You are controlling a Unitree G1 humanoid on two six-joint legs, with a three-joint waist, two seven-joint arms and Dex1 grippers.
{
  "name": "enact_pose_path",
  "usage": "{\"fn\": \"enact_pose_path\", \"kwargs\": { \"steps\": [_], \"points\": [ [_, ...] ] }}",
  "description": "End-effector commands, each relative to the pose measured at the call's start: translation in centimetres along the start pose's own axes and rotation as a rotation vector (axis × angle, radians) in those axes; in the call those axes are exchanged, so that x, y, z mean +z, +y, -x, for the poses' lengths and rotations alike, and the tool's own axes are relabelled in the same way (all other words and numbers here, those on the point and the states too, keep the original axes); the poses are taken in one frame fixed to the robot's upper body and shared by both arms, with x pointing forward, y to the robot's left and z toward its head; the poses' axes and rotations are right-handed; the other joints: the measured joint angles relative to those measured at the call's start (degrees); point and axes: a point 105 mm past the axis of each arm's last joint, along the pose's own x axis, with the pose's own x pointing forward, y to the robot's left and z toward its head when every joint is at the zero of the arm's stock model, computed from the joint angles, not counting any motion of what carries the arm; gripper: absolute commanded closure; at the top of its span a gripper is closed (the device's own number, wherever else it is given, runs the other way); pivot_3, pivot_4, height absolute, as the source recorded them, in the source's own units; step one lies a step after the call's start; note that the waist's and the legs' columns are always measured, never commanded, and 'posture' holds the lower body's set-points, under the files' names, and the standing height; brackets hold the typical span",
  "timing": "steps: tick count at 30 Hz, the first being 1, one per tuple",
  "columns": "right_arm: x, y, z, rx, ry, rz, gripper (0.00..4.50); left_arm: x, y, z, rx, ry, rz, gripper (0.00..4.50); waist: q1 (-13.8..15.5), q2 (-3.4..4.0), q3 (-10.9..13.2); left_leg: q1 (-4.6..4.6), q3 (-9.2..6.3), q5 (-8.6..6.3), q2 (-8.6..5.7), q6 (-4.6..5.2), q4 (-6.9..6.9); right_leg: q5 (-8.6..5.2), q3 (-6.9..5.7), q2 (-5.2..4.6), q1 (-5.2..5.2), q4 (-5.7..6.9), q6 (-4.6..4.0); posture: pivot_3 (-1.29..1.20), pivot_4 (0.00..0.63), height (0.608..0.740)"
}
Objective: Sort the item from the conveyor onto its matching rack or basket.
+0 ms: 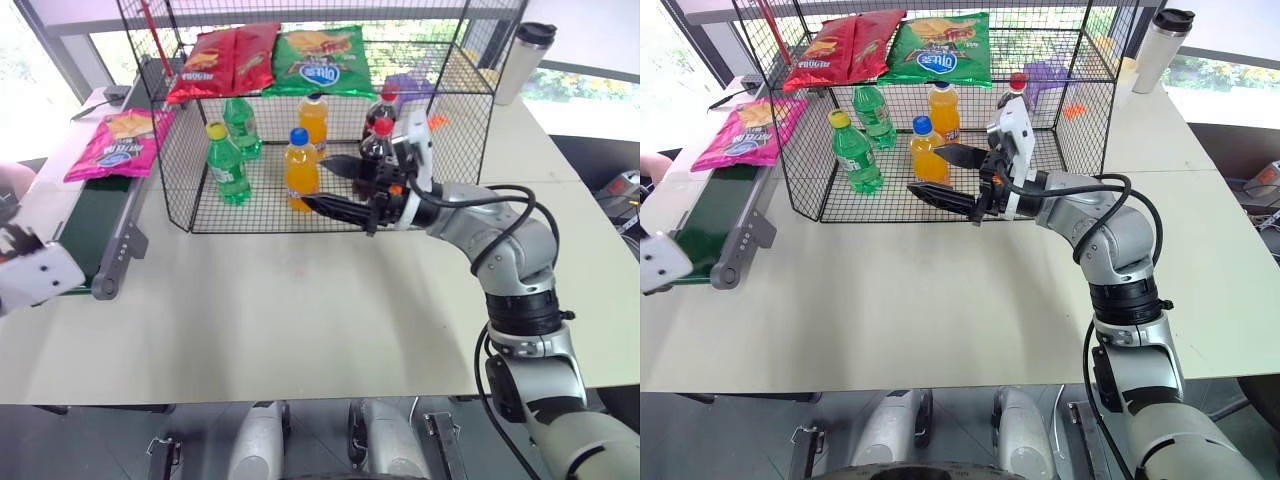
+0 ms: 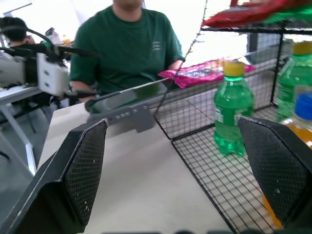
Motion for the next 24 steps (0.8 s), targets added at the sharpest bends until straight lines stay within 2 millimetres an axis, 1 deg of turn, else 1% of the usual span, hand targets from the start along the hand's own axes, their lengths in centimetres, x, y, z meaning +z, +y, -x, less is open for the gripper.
{"fn": "enact_pose_path", "kwargs": {
  "steps": [1, 4, 15, 24],
  "points": [
    [1.0, 0.9, -0.1, 0.038, -0.003, 0.068, 0.13, 0.3, -0.1, -0.4, 0.043, -0.004, -0.026, 0.0, -0.08, -0.01, 0.0, 0.0, 0.05, 0.0, 0.0, 0.0, -0.03, 0.01, 0.03, 0.0, -0.04, 0.01, 0.01, 0.0, 0.15, 0.74],
    [0.8, 0.5, 0.2, 0.018, 0.011, 0.073, 0.13, 0.6, -0.8, -0.8, 0.045, -0.014, -0.01, 0.0, -0.12, -0.01, -0.01, 0.03, 0.16, 0.01, 0.02, 0.02, -0.14, 0.11, 0.11, 0.02, -0.13, 0.06, 0.2, 0.0, 0.15, 0.74],
    [0.8, 0.3, 0.6, -0.016, 0.005, 0.084, 0.13, 1.2, -0.5, -2.0, 0.083, -0.025, -0.02, 0.0, -0.19, -0.04, -0.02, 0.09, 0.32, 0.02, 0.05, 0.03, -0.21, 0.15, 0.21, 0.06, -0.21, 0.14, 0.26, 0.0, 0.15, 0.74],
    [0.8, 0.2, 0.8, -0.038, -0.002, 0.087, 0.13, 1.4, -0.7, -2.9, 0.085, -0.02, -0.026, 0.0, -0.19, -0.04, -0.02, 0.14, 0.37, 0.02, 0.06, 0.03, -0.21, 0.15, 0.25, 0.06, -0.19, 0.17, 0.26, 0.0, 0.15, 0.74]
  ]
}}
